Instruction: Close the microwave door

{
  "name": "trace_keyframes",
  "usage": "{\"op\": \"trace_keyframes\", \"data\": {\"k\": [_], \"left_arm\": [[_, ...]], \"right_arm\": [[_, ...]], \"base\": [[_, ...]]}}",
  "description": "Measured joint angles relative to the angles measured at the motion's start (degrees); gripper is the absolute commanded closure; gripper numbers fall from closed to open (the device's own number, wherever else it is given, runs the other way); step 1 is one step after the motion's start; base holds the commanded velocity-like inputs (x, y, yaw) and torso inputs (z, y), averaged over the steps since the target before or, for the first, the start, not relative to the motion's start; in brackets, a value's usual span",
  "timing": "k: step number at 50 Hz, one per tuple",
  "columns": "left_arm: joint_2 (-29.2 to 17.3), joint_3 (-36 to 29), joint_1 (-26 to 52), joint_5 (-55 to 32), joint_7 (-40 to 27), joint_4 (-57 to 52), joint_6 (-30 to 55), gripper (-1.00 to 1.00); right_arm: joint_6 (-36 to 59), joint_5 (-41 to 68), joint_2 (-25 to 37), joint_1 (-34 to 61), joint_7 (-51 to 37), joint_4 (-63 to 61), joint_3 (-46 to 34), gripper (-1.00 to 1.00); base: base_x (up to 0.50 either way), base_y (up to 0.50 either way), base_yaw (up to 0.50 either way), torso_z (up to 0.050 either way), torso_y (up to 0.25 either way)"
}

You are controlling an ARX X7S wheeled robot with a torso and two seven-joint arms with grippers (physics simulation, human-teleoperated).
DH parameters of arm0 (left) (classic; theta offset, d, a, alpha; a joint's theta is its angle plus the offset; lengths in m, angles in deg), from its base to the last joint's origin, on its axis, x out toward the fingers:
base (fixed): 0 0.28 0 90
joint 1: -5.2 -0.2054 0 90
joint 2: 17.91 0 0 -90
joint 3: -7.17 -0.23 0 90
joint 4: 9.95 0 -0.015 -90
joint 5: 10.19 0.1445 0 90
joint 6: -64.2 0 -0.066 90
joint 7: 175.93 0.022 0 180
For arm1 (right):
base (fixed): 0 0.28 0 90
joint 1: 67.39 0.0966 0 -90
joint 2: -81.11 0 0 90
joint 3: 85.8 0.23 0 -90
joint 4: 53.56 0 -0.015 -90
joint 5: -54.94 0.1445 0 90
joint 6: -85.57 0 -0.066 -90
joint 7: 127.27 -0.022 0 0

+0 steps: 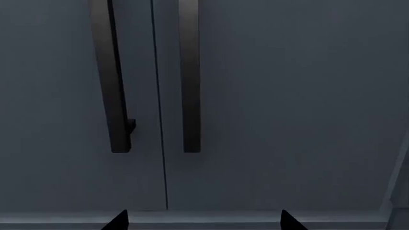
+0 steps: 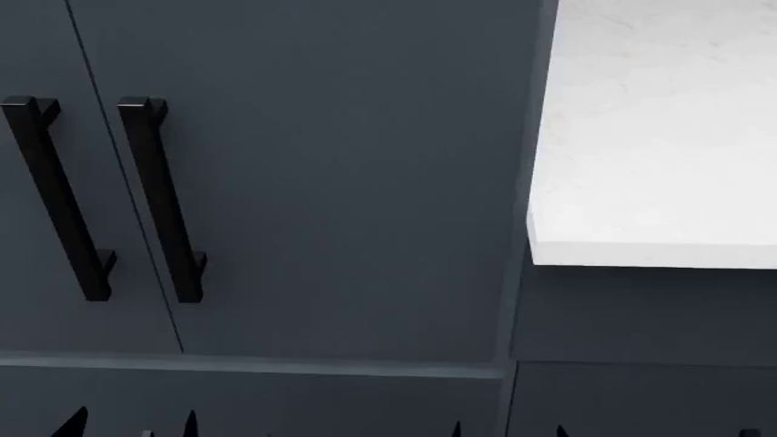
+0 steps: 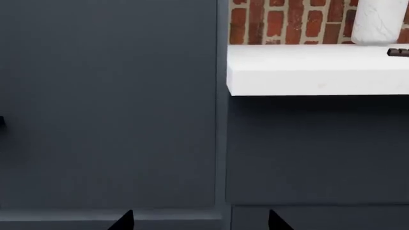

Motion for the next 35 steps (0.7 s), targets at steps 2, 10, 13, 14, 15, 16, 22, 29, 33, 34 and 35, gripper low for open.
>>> {"op": "trace_keyframes", "data": {"k": [2, 10, 13, 14, 15, 16, 22, 29, 33, 34, 35], "left_arm": [[-0.2, -0.2, 0.0, -0.2, -0.2, 0.0, 0.0, -1.0], [-0.8, -1.0, 0.2, -0.8, -0.9, 0.0, -0.2, -1.0], [-1.1, -1.2, 0.1, -1.0, -1.2, 0.0, -0.2, -1.0], [-1.1, -1.3, 0.1, -1.1, -1.3, 0.0, -0.2, -1.0], [-1.2, -1.4, 0.1, -1.2, -1.4, 0.0, -0.2, -1.0], [-1.3, -1.5, 0.1, -1.2, -1.4, 0.0, -0.3, -1.0], [-1.7, -1.9, 0.1, -1.6, -1.9, -0.1, -0.3, -1.0], [-2.1, -2.5, 0.0, -2.0, -2.5, -0.3, -0.3, -1.0], [-2.4, -2.8, 0.0, -2.2, -2.9, -0.4, -0.2, -1.0], [-2.5, -2.9, 0.0, -2.2, -2.9, -0.4, -0.2, -1.0], [-2.5, -3.0, 0.0, -2.3, -3.0, -0.5, -0.2, -1.0]], "right_arm": [[-0.3, 0.1, 0.2, -0.1, -0.2, -0.3, -0.2, -1.0], [-1.0, 0.7, 0.9, -0.4, -0.8, -1.1, -1.3, -1.0], [-1.2, 0.9, 1.1, -0.5, -1.0, -1.2, -1.6, -1.0], [-1.2, 1.0, 1.2, -0.5, -1.1, -1.3, -1.6, -1.0], [-1.3, 1.1, 1.2, -0.5, -1.1, -1.3, -1.7, -1.0], [-1.4, 1.1, 1.3, -0.5, -1.2, -1.3, -1.8, -1.0], [-1.7, 1.5, 1.8, -0.5, -1.6, -1.3, -2.4, -1.0], [-2.1, 1.9, 2.3, -0.6, -2.1, -1.1, -2.9, -1.0], [-2.3, 2.1, 2.5, -0.6, -2.4, -1.0, -3.2, -1.0], [-2.4, 2.2, 2.6, -0.5, -2.4, -1.0, -3.3, -1.0], [-2.5, 2.2, 2.7, -0.5, -2.5, -1.0, -3.3, -1.0]], "base": [[0.0, 0.0, 0.0, 0.0, 0.0], [-0.34, 0.0, 0.0, 0.0, 0.0], [-0.5, -0.01, 0.0, 0.0, 0.0], [-0.5, -0.02, 0.0, 0.0, 0.0], [-0.5, -0.02, 0.0, 0.0, 0.0], [-0.5, -0.02, 0.0, 0.0, 0.0], [-0.5, -0.01, 0.0, 0.0, 0.0], [-0.16, 0.0, 0.0, 0.0, 0.0], [0.0, 0.0, 0.0, 0.0, 0.0], [0.0, 0.0, 0.0, 0.0, 0.0], [0.0, 0.0, 0.0, 0.0, 0.0]]}}
